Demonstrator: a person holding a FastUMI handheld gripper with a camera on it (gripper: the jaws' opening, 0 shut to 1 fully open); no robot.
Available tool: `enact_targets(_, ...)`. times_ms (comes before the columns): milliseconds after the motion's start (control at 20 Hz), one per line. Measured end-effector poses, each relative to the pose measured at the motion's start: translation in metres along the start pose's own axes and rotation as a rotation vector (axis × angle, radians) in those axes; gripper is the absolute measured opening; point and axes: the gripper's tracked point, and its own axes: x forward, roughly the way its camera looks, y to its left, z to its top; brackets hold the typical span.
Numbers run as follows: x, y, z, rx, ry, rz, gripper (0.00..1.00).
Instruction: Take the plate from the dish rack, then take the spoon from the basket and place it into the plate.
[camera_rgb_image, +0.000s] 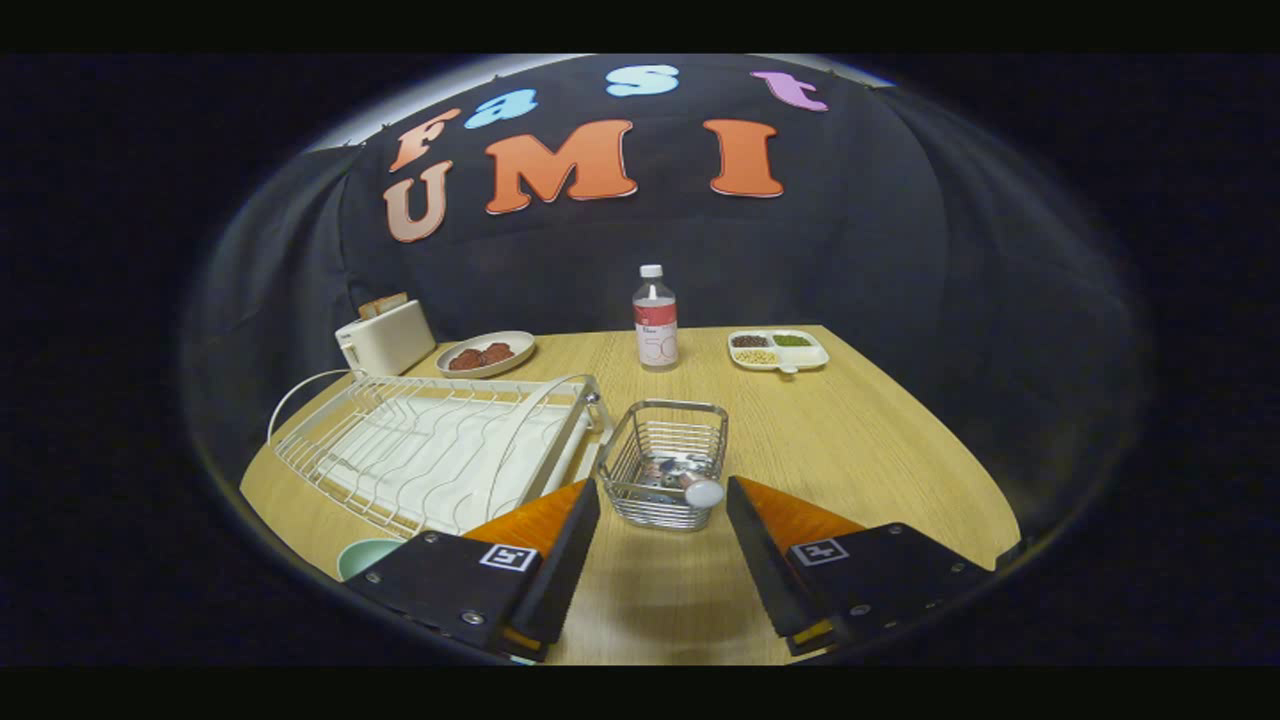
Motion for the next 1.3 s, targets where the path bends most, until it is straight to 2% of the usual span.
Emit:
enact_targets(100,0.004,-0.002,0.001,-0.065,-0.026,-0.004,0.75)
enact_targets(250,0.01,-0.005,0.001,-0.103,-0.025,-0.019,0.55)
enact_targets(550,0.005,-0.018,0.012,-0.072,-0.032,-0.036,0.17)
enact_targets(950,-0.019,-0.009,0.047,-0.069,-0.065,0.006,0.14)
enact_targets(1300,-0.061,-0.004,0.093,-0.058,-0.128,0.018,0.13)
